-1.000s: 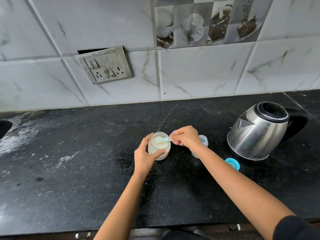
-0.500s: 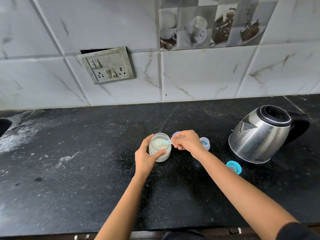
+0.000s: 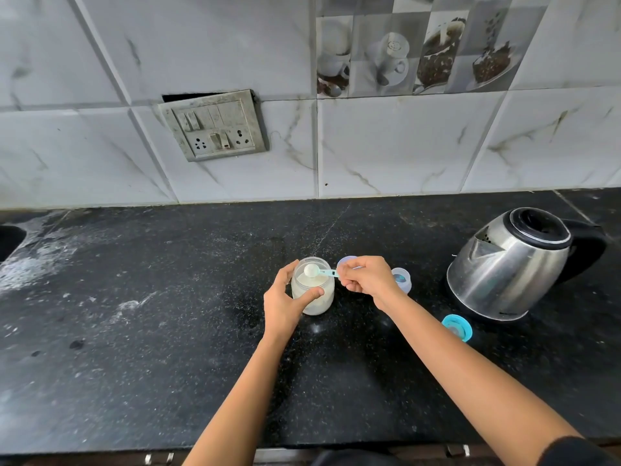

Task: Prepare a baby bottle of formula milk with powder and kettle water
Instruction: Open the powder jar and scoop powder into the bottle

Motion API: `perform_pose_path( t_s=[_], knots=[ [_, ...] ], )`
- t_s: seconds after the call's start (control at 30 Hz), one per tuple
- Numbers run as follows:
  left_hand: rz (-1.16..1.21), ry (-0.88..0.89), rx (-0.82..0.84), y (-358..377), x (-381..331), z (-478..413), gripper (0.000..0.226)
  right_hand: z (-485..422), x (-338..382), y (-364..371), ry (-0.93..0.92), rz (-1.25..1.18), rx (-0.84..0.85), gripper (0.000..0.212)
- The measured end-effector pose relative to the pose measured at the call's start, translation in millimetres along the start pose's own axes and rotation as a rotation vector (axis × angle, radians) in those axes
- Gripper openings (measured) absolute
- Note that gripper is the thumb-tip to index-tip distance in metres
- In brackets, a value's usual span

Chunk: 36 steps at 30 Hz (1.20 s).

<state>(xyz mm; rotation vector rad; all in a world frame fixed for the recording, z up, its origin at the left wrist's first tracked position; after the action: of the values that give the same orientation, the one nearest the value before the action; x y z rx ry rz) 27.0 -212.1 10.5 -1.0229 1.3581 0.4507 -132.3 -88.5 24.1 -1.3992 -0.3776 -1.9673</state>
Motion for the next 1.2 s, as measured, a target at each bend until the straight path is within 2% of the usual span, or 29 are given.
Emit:
perform_pose_path(
  t_s=[0.57, 0.73, 0.83, 0.97, 1.2],
  knots=[
    [-0.052, 0.01, 0.009, 1, -4, 1, 0.066, 5, 0, -8, -0.007, -0.099, 0.011, 0.011],
    [-0.108, 0.026, -0.04, -1, -16, 3, 0.087, 13, 12, -27, -0.062, -0.186, 0.004, 0.01],
    [-0.124, 0.078, -0.073, 2, -37, 6, 0.089, 19, 18, -47, -0.077, -0.228, -0.029, 0.004],
    [-0.141, 0.114, -0.02, 30, -63, 12, 0.088, 26, 16, -92, -0.09, -0.242, -0.093, 0.004],
    [-0.175, 0.131, 0.215, 96, -68, 25, 0.086, 38, -2, -148, -0.101, -0.274, -0.17, 0.006]
  ],
)
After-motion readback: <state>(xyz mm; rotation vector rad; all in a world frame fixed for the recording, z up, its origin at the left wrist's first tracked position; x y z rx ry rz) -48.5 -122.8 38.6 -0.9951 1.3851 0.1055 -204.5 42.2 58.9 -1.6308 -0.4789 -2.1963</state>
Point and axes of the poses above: each hand's wrist, its own z-axis away from the middle knuckle, its own y-axis out of the palm, x = y × z, the point moved 9 cm from there along -z, towards the middle knuckle, and after that the axes turned 4 degrees about -z, right-handed, at the moved point
